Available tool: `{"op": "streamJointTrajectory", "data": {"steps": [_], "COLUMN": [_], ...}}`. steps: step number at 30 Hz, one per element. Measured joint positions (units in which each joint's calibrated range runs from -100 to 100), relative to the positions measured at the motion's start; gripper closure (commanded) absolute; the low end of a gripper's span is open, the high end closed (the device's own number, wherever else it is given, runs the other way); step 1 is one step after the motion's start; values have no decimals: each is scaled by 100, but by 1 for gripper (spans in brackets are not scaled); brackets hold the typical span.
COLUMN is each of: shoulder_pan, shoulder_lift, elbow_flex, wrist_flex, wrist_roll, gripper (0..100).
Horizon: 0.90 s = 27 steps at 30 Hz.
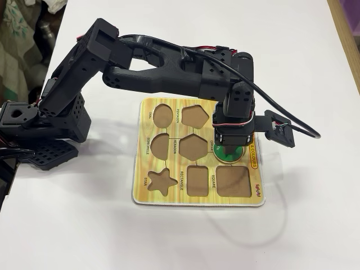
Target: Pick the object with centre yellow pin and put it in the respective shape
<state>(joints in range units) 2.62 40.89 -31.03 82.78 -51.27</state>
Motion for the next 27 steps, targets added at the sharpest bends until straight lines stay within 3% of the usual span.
{"op": "streamJointTrajectory", "data": {"steps": [27], "shoulder_pan": [-281], "shoulder_lift": [0], "elbow_flex": [0], "wrist_flex": [0], "wrist_roll": [-26], "gripper": [99]}}
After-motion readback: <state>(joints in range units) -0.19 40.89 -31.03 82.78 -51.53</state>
